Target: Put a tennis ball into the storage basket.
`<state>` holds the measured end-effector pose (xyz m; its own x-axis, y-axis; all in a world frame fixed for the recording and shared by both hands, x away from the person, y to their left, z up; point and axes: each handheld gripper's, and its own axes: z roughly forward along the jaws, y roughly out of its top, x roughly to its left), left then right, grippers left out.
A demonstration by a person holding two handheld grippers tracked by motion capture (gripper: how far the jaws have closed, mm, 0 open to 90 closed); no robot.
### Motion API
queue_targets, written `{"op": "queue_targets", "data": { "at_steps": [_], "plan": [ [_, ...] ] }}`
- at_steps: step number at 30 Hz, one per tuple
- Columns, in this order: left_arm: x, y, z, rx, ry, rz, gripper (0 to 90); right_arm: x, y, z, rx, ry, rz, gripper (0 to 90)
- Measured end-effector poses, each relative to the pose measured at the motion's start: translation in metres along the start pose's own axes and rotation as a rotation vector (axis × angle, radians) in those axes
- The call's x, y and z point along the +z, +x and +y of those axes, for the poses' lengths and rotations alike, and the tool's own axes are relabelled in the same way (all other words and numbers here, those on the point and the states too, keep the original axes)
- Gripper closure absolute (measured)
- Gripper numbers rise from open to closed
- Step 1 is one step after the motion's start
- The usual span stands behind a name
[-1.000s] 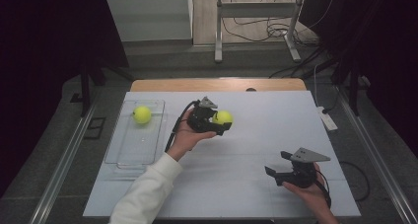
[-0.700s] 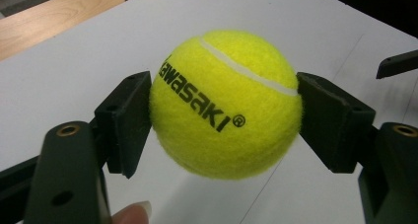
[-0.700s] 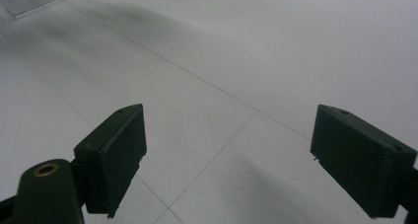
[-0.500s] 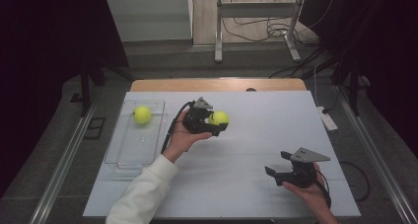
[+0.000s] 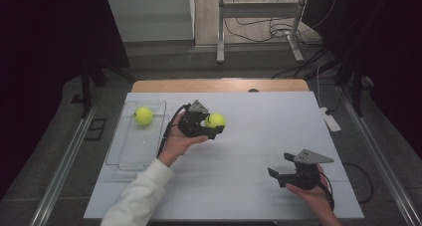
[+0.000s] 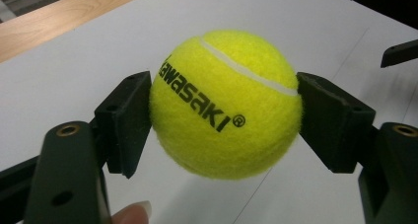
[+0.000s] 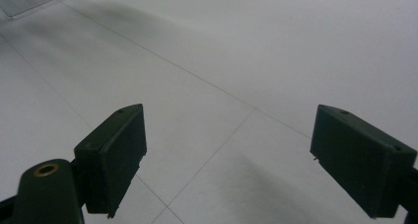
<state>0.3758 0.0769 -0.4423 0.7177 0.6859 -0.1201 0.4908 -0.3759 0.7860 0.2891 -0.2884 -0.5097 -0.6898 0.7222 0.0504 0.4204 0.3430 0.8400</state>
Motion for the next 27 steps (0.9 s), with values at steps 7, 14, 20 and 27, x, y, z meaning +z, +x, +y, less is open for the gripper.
{"op": "queue_targets", "data": {
  "at_steps": [7,14,20,27],
  "plan": [
    [-0.007,0.001,-0.004,0.001,-0.011,0.001,26.8,-0.001,0.001,-0.001,0.005,0.005,-0.008,14.4],
    [-0.014,0.002,-0.008,0.003,-0.014,0.005,26.8,-0.001,0.001,-0.002,0.003,0.004,-0.011,14.4],
    [-0.019,0.003,-0.011,0.001,-0.019,0.007,26.8,-0.001,0.002,-0.001,-0.001,0.005,-0.011,14.5],
    [-0.021,0.003,-0.014,0.004,-0.021,0.006,26.8,-0.001,0.002,-0.001,0.0,0.003,-0.012,14.5]
  ]
}}
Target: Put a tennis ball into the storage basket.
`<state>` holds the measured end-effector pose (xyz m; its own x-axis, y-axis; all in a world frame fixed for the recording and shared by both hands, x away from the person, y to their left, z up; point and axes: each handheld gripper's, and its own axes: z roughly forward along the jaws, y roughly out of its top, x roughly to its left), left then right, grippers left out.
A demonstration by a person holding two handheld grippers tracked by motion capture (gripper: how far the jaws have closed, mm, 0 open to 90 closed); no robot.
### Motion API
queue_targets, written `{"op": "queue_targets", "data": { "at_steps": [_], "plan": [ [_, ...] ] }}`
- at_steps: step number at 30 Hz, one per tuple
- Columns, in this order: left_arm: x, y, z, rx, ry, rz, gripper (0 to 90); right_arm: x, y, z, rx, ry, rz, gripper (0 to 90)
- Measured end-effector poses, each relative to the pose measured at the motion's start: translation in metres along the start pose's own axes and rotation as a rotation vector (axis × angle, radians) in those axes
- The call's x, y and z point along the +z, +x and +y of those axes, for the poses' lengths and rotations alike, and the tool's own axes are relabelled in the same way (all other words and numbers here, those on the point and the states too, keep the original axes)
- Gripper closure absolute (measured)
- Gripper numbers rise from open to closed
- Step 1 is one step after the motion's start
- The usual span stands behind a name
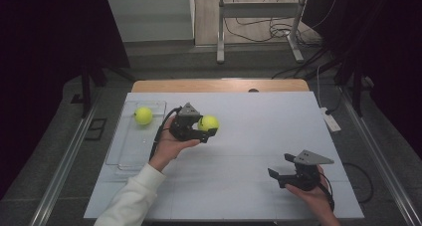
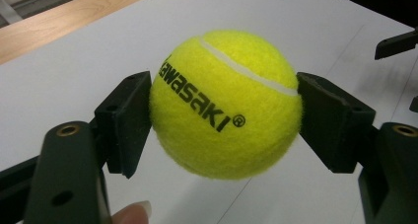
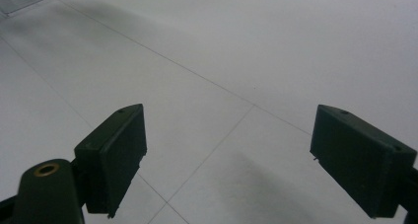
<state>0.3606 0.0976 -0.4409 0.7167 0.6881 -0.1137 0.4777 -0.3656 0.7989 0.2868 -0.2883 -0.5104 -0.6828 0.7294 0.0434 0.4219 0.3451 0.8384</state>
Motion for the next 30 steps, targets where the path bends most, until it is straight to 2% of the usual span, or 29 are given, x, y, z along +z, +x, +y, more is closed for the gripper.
{"op": "queue_targets", "data": {
  "at_steps": [30],
  "plan": [
    [-0.025,0.013,-0.008,-0.029,-0.029,0.033,26.8,-0.002,-0.001,-0.001,-0.003,0.001,-0.005,14.5]
  ]
}}
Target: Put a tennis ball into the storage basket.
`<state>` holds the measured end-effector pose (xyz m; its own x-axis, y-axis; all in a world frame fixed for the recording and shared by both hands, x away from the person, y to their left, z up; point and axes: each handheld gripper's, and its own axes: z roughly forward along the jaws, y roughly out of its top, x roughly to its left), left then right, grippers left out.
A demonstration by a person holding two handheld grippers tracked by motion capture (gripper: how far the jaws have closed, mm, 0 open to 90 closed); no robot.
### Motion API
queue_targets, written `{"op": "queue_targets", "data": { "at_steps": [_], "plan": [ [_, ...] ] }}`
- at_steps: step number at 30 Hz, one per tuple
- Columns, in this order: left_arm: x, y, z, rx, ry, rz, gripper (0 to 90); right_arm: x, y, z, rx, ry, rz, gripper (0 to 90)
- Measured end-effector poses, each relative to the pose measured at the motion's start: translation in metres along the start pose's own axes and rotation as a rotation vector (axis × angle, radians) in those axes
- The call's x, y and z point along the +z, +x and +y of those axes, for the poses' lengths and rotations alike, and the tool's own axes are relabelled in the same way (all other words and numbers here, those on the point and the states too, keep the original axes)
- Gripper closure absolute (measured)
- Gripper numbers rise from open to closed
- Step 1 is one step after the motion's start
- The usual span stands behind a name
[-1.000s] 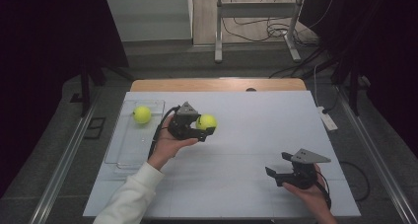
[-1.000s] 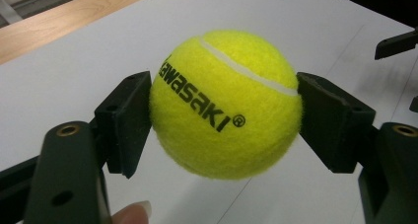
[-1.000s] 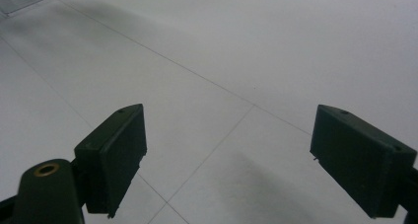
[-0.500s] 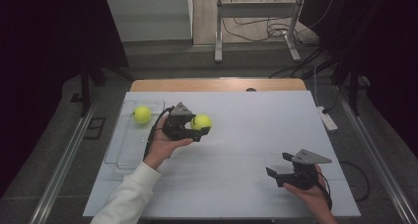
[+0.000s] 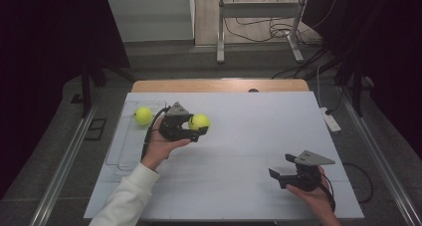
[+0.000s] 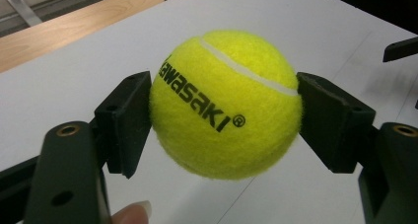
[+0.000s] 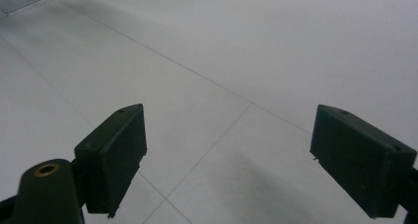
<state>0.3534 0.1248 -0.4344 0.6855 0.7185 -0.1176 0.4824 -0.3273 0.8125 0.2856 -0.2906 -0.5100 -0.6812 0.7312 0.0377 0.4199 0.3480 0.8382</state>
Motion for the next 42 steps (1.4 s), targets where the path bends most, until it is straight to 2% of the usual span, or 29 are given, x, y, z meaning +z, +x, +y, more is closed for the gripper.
{"op": "queue_targets", "data": {
  "at_steps": [20,42],
  "plan": [
    [-0.022,0.018,-0.006,-0.037,-0.03,0.048,26.8,0.0,-0.001,0.0,0.005,-0.001,0.0,14.5],
    [-0.038,0.028,-0.01,-0.065,-0.057,0.085,26.8,-0.001,0.0,0.0,0.002,0.0,-0.003,14.5]
  ]
}}
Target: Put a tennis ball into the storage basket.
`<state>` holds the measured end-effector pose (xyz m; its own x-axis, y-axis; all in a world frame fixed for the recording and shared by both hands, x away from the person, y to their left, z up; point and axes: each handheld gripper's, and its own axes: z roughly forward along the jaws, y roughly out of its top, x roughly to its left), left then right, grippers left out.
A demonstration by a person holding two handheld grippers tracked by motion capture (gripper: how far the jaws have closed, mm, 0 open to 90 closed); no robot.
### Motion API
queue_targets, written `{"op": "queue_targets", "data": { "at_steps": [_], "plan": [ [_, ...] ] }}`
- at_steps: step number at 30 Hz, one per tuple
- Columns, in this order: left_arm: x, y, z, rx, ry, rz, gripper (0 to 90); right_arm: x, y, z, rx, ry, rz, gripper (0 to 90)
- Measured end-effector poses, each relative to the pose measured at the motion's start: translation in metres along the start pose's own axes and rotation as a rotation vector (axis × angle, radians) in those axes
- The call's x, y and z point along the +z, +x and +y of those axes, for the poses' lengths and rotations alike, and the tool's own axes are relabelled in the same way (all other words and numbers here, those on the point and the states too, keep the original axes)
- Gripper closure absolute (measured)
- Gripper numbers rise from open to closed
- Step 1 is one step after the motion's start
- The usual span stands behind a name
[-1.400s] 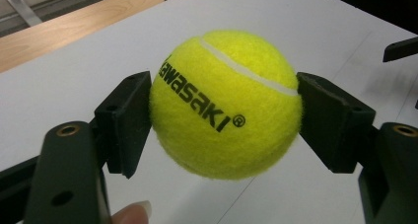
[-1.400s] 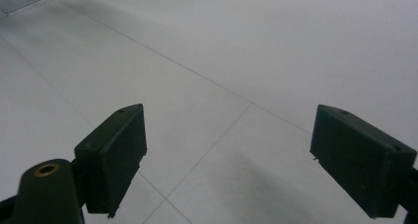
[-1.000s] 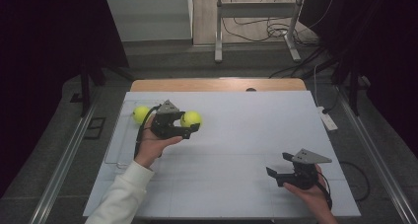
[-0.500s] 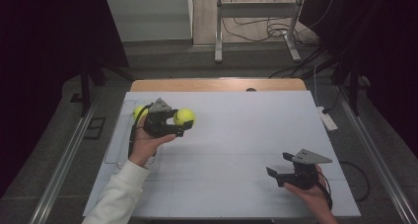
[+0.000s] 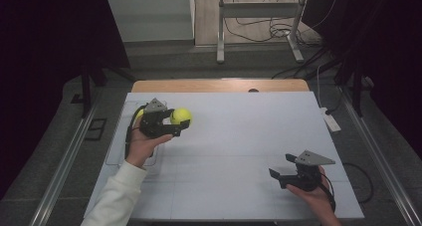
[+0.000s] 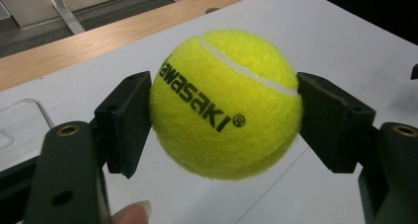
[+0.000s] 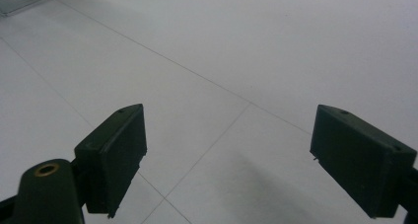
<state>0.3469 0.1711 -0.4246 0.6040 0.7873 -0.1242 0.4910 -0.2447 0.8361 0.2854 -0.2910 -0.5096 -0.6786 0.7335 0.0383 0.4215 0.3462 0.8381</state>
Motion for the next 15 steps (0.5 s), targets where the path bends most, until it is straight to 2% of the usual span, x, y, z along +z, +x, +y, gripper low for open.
{"op": "queue_targets", "data": {
  "at_steps": [15],
  "plan": [
    [-0.0083,0.0093,-0.0014,-0.022,-0.019,0.037,26.8,-0.0001,0.0001,0.0001,-0.001,0.0,0.0,14.5]
  ]
}}
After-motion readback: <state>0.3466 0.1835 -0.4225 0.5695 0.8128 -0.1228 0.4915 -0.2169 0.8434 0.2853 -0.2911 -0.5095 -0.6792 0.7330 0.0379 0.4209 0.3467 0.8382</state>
